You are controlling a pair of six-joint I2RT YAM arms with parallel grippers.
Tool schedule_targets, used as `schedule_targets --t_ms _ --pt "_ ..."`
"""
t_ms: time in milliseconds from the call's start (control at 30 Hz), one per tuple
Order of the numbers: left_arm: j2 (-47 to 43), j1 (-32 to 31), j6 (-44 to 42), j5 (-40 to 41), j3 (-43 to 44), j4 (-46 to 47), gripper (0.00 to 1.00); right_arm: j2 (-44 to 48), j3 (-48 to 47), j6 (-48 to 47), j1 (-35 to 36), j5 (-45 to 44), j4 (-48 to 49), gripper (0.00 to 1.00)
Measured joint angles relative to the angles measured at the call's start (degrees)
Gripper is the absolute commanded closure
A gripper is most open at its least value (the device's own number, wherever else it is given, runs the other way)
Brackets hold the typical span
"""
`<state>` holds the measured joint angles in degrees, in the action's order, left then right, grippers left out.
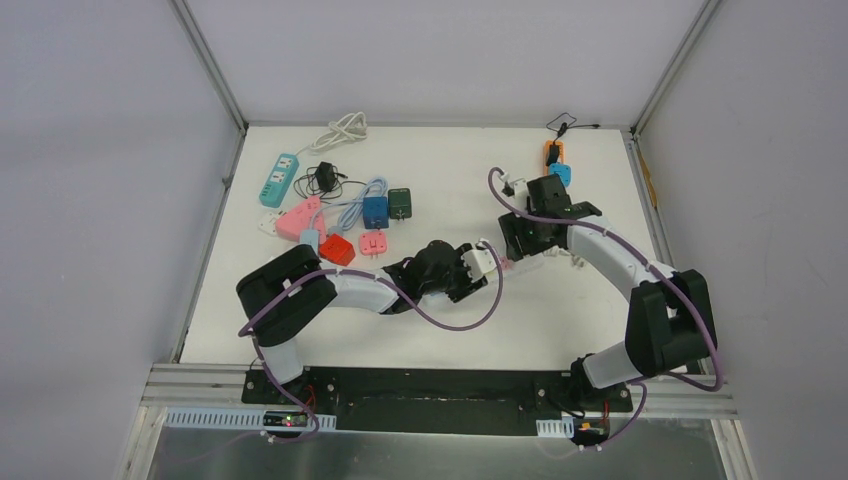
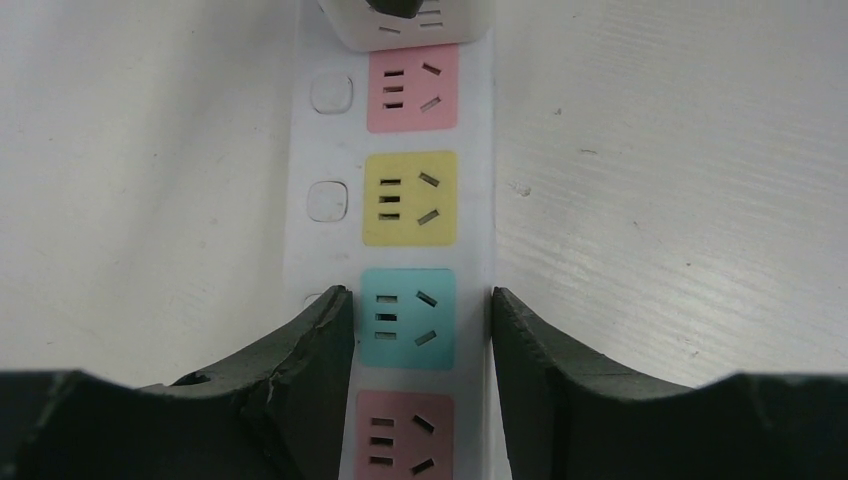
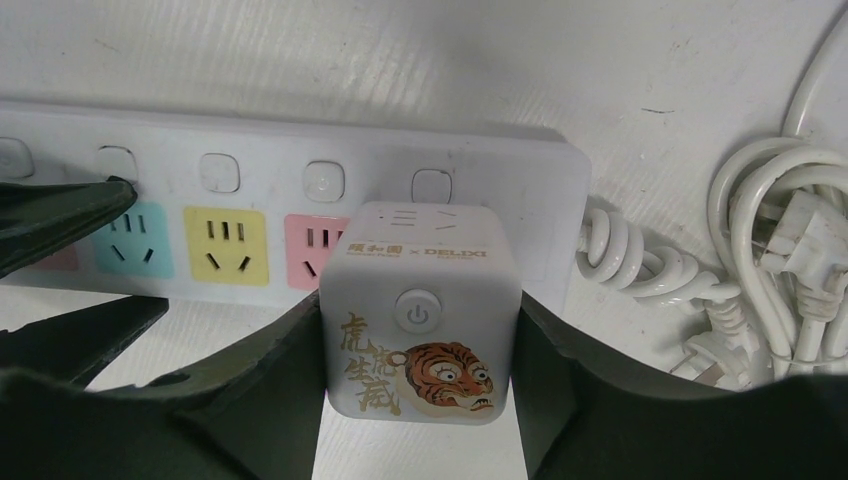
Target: Pull the plug off the socket
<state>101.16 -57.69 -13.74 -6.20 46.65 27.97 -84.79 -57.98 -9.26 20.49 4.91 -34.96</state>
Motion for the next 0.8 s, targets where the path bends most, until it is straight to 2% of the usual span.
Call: schedule_targets --t_ms 367,600,800 --pt "0.74 0.00 0.26 -0.85 0.15 1.29 0.61 0.76 0.81 -0.46 -0.52 1.73 0.48 1.00" --pt "0.87 0.02 0.85 -1.38 0.15 1.75 0.62 0.76 0.81 0.39 2.67 -4.87 0.63 1.00" --pt "1.18 0.02 1.29 -1.62 0.31 2.08 0.62 0.85 0.83 0.50 1.49 -2.95 0.44 1.00"
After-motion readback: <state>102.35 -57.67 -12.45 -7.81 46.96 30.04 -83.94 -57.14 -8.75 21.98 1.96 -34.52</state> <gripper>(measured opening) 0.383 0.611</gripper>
